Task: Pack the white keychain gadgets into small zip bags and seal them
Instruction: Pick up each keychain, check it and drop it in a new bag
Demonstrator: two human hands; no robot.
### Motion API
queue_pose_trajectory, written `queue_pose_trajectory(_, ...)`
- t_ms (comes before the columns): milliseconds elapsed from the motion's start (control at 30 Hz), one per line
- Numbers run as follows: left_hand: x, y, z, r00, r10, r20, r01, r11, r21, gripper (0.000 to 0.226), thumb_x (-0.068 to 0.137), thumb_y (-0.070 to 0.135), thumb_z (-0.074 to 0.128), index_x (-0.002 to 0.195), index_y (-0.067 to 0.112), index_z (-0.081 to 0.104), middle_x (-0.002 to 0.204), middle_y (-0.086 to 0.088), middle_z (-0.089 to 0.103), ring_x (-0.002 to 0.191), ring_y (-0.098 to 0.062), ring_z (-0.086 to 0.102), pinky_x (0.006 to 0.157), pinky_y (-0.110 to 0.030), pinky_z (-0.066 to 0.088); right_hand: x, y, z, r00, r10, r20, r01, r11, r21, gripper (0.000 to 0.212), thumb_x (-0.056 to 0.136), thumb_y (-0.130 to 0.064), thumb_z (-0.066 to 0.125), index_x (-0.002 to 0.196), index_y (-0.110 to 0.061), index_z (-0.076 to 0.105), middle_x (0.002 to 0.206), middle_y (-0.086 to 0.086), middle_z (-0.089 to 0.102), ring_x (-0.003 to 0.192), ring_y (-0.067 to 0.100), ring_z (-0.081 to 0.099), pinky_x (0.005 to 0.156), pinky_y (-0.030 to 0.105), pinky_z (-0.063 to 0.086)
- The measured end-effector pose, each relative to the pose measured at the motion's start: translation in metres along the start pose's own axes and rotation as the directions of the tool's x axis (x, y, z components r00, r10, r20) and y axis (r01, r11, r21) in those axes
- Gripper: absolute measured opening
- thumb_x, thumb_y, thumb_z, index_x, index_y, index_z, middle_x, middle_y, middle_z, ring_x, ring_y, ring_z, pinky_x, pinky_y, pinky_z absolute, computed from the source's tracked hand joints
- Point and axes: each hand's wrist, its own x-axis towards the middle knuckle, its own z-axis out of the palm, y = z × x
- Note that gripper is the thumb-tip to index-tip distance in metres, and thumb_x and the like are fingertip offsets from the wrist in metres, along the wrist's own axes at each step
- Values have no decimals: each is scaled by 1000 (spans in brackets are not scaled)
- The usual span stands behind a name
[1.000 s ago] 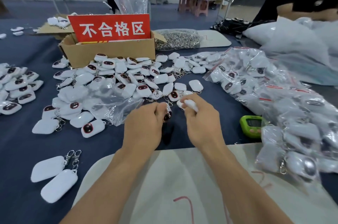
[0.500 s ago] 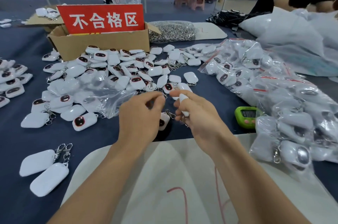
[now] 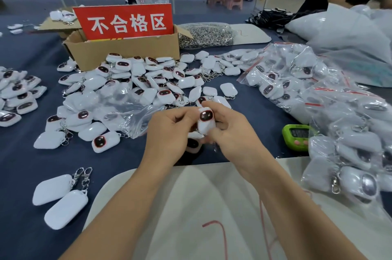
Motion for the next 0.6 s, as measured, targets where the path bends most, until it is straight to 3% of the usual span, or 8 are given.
queue_pose_trajectory(100,4,0,0,999,-29,-21,27,996,-83,30,99,20,62,85,37,82,85,5,79,82,-14,74,79,-30,58,-1,-2,2,997,73,-26,-69,989,132,35,99,4,50,109,-16,76,99,13,79,87,33,78,76,44,65)
queue_pose_trajectory(233,6,-2,1,997,-80,-3,79,986,-147,30,101,13,61,87,28,82,89,-2,80,85,-13,72,88,-37,57,0,-3,-3,985,168,28,-170,964,205,19,103,-3,54,106,4,71,96,23,78,80,35,78,73,39,66)
queue_pose_trajectory(333,7,-3,0,996,-83,40,88,984,-153,23,101,12,60,96,21,81,94,1,80,90,-13,73,91,-37,56,1,-4,-7,982,187,14,-186,957,221,18,101,-3,56,100,3,74,93,23,78,80,37,78,74,39,66)
queue_pose_trajectory(400,5,-2,0,996,-52,75,62,989,-136,22,99,16,61,97,24,82,95,3,80,92,-13,74,89,-33,55,2,-4,-7,984,174,-43,-162,966,200,16,96,0,60,93,3,76,94,27,76,84,43,76,76,41,66)
queue_pose_trajectory(533,0,-1,-2,990,2,139,13,994,-110,24,91,28,63,99,41,81,98,7,80,100,-14,74,93,-32,56,4,4,-4,981,125,-151,-116,991,67,14,86,-10,65,85,-1,77,98,35,69,96,54,67,83,59,62)
queue_pose_trajectory(600,-2,-2,-5,989,10,147,6,994,-106,23,88,27,69,100,42,81,96,2,80,97,-17,75,87,-28,59,3,5,-2,985,115,-128,-106,992,73,16,89,-5,62,87,-4,78,96,31,72,96,51,69,81,52,64)
